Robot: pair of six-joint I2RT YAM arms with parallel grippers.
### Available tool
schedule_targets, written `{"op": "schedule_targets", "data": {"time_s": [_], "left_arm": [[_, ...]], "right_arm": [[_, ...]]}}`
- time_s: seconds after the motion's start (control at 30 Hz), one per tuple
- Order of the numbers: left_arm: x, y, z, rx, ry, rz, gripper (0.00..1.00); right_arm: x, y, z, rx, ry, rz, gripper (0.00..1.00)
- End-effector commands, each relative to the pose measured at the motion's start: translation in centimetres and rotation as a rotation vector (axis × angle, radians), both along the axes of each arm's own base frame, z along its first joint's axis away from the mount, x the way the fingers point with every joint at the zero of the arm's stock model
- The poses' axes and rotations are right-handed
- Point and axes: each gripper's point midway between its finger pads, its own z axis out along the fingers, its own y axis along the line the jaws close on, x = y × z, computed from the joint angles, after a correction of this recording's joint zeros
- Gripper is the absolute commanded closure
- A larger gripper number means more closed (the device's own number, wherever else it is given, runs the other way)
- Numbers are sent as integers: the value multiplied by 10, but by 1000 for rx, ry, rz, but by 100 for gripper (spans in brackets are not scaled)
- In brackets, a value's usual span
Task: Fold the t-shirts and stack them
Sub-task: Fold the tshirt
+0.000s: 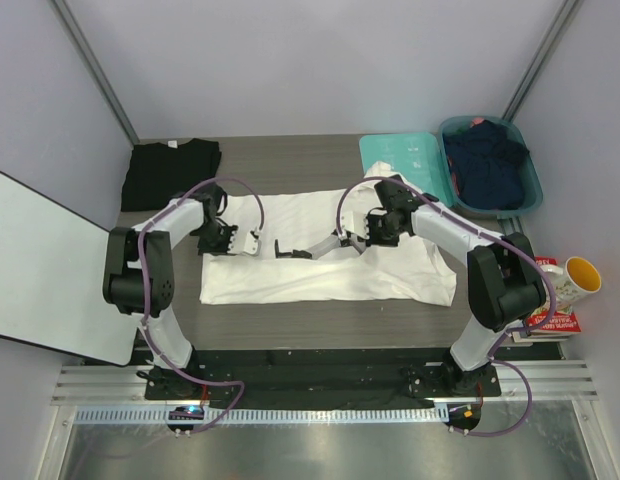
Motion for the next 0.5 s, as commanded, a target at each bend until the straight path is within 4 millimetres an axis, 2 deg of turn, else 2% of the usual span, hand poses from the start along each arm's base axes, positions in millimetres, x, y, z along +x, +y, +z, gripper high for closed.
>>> {"op": "schedule_targets", "data": {"time_s": [0.0,0.13,0.47], "left_arm": [[11,4,30,14,-51,18,100],[11,6,40,25,-56,24,100],[-7,18,25,95,9,1,100]], "right_arm": [[19,6,17,0,-67,13,99],[29,10,22,6,-91,16,99],[50,17,34,16,-151,24,99]]}}
